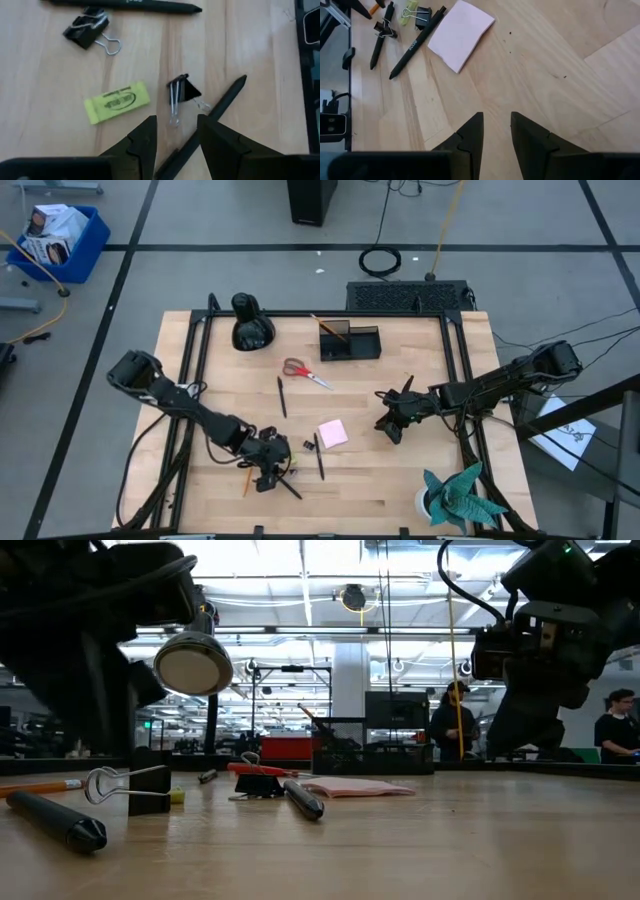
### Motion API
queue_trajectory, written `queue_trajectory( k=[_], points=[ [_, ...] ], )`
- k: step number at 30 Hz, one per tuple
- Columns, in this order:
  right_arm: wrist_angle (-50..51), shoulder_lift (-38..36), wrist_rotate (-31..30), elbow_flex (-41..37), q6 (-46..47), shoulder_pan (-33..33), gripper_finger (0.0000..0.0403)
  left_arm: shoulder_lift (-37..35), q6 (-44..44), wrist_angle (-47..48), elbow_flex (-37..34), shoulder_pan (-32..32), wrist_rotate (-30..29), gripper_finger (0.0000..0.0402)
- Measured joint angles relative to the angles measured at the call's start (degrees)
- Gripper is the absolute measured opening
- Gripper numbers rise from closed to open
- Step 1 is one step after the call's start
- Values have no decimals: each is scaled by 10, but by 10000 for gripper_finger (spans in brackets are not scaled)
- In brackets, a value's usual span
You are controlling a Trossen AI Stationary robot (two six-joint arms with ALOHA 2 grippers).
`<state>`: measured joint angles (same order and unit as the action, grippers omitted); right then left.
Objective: Pick and place office supplies into organizer
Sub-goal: Put the black binder clip into the black desk organizer
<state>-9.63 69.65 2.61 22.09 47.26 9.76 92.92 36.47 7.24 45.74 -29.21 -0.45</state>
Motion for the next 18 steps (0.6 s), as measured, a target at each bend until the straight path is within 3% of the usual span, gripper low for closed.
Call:
queue_trajectory(
  k=[18],
  points=[
    [0,0,-13,0,-4,0,89,36,-6,-16,9,4,14,145]
  ],
)
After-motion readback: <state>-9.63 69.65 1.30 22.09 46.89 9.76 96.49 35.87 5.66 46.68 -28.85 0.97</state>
